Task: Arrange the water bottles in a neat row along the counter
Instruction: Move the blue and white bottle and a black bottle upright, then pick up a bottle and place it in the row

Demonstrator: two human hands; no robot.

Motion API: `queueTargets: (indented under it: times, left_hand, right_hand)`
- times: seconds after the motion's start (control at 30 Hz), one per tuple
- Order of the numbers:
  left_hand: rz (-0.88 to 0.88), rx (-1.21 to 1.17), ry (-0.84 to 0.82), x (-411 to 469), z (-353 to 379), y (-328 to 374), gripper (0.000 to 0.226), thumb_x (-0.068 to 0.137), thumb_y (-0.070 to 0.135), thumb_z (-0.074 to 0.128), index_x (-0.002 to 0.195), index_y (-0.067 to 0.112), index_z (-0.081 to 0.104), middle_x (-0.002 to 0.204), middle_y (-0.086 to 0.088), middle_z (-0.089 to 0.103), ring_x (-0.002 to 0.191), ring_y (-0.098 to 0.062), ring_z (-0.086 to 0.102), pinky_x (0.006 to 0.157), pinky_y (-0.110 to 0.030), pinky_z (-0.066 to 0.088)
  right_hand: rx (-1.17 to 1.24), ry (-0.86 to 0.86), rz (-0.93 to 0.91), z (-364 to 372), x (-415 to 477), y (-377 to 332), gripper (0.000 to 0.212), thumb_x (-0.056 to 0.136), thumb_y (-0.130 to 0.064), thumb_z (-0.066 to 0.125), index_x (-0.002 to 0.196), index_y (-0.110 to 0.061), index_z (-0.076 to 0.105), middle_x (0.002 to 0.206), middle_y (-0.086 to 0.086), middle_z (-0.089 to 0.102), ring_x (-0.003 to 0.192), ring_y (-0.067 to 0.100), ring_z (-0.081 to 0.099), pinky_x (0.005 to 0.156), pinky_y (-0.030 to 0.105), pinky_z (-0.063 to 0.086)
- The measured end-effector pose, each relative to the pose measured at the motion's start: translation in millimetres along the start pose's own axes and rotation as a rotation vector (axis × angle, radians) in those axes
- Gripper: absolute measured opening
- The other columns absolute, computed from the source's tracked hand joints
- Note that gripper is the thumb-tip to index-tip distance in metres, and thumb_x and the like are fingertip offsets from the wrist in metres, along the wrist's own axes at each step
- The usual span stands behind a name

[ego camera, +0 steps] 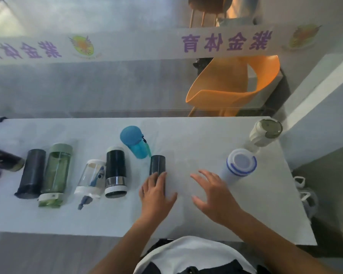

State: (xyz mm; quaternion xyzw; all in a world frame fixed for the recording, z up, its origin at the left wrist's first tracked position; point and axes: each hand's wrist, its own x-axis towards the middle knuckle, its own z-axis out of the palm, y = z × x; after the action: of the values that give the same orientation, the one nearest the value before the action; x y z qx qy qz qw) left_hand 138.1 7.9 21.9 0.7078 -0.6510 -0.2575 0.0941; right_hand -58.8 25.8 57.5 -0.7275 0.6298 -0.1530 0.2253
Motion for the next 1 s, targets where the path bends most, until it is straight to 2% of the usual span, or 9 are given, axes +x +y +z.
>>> queueTargets:
  times: [0.17, 0.37, 0.53, 0.63, 0.77, 0.8, 0.87, 0.97, 1.0]
  left_hand:
    - [-0.414, -0.227, 0.065, -32, 7, -22, 0.094, 0.074, 0.056, 0.075, 0.15, 0.029, 0.027, 0.152, -0.006, 0.035, 0.139, -0.028, 0.032, 0.113, -0.047, 0.029]
    - [-0.598, -0.302, 0.098, -41, 32, -20, 0.093, 0.071, 0.053, 0.077, 0.147, 0.027, 0.031, 0.145, -0.004, 0.045, 0.133, -0.027, 0.043, 0.108, -0.049, 0.036]
    - [-0.625, -0.383, 0.157, -39, 40, -15, 0.08, 0.07, 0.051, 0.078, 0.136, 0.025, 0.04, 0.134, -0.001, 0.054, 0.124, -0.026, 0.049, 0.104, -0.047, 0.037]
    - [-0.649, -0.425, 0.149, -36, 42, -12, 0.093, 0.065, 0.062, 0.077, 0.141, 0.026, 0.035, 0.137, 0.002, 0.051, 0.128, -0.026, 0.047, 0.108, -0.05, 0.034]
    - [-0.664, -0.381, 0.129, -29, 41, -5, 0.083, 0.07, 0.05, 0.077, 0.137, 0.023, 0.037, 0.131, -0.001, 0.055, 0.122, -0.026, 0.05, 0.107, -0.049, 0.035]
    - [-0.661, -0.38, 0.137, -29, 39, -4, 0.079, 0.07, 0.047, 0.078, 0.135, 0.023, 0.039, 0.127, 0.0, 0.057, 0.119, -0.025, 0.052, 0.106, -0.048, 0.036]
    - [-0.648, -0.372, 0.175, -30, 34, -2, 0.075, 0.067, 0.043, 0.079, 0.13, 0.024, 0.043, 0.121, 0.001, 0.059, 0.112, -0.024, 0.055, 0.104, -0.047, 0.038]
    - [-0.58, -0.345, 0.256, -36, 22, 2, 0.081, 0.063, 0.043, 0.08, 0.133, 0.027, 0.043, 0.124, 0.002, 0.056, 0.111, -0.021, 0.054, 0.104, -0.048, 0.04]
    - [-0.536, -0.344, 0.27, -37, 15, 4, 0.083, 0.063, 0.042, 0.08, 0.135, 0.028, 0.041, 0.127, 0.002, 0.054, 0.113, -0.021, 0.053, 0.105, -0.048, 0.04]
  right_hand:
    - [-0.243, -0.442, 0.058, 50, -1, 26, 0.079, 0.085, -0.053, 0.056, 0.152, -0.038, 0.017, 0.163, 0.005, 0.012, 0.148, 0.028, 0.014, 0.116, 0.042, 0.017]
    - [-0.294, -0.524, 0.053, 70, -15, 42, 0.081, 0.087, -0.057, 0.049, 0.153, -0.041, 0.006, 0.164, 0.002, 0.002, 0.15, 0.028, 0.004, 0.116, 0.052, 0.014]
    - [-0.312, -0.516, 0.037, 77, -25, 60, 0.078, 0.087, -0.054, 0.047, 0.153, -0.039, 0.008, 0.165, -0.003, -0.005, 0.151, 0.02, -0.005, 0.114, 0.059, 0.01]
    - [-0.35, -0.518, 0.011, 77, -32, 70, 0.081, 0.085, -0.051, 0.049, 0.153, -0.042, 0.005, 0.165, -0.005, -0.005, 0.151, 0.017, -0.004, 0.111, 0.063, 0.008]
    - [-0.372, -0.523, 0.017, 82, -39, 86, 0.088, 0.062, -0.056, 0.061, 0.144, -0.043, 0.032, 0.154, -0.001, 0.039, 0.141, 0.023, 0.039, 0.094, 0.071, 0.032]
    - [-0.374, -0.525, 0.025, 87, -40, 93, 0.087, 0.062, -0.057, 0.06, 0.143, -0.043, 0.034, 0.153, -0.002, 0.041, 0.139, 0.023, 0.041, 0.092, 0.071, 0.032]
    - [-0.366, -0.536, 0.022, 83, -41, 92, 0.083, 0.067, -0.059, 0.053, 0.145, -0.045, 0.03, 0.158, -0.005, 0.032, 0.143, 0.021, 0.035, 0.093, 0.073, 0.027]
    - [-0.371, -0.495, -0.041, 85, -40, 95, 0.08, 0.078, -0.058, 0.042, 0.147, -0.05, 0.002, 0.159, -0.012, -0.009, 0.148, 0.014, -0.002, 0.101, 0.07, 0.001]
    - [-0.37, -0.484, -0.042, 86, -42, 95, 0.081, 0.077, -0.057, 0.042, 0.147, -0.05, 0.004, 0.159, -0.012, -0.006, 0.148, 0.015, -0.001, 0.101, 0.069, 0.0]
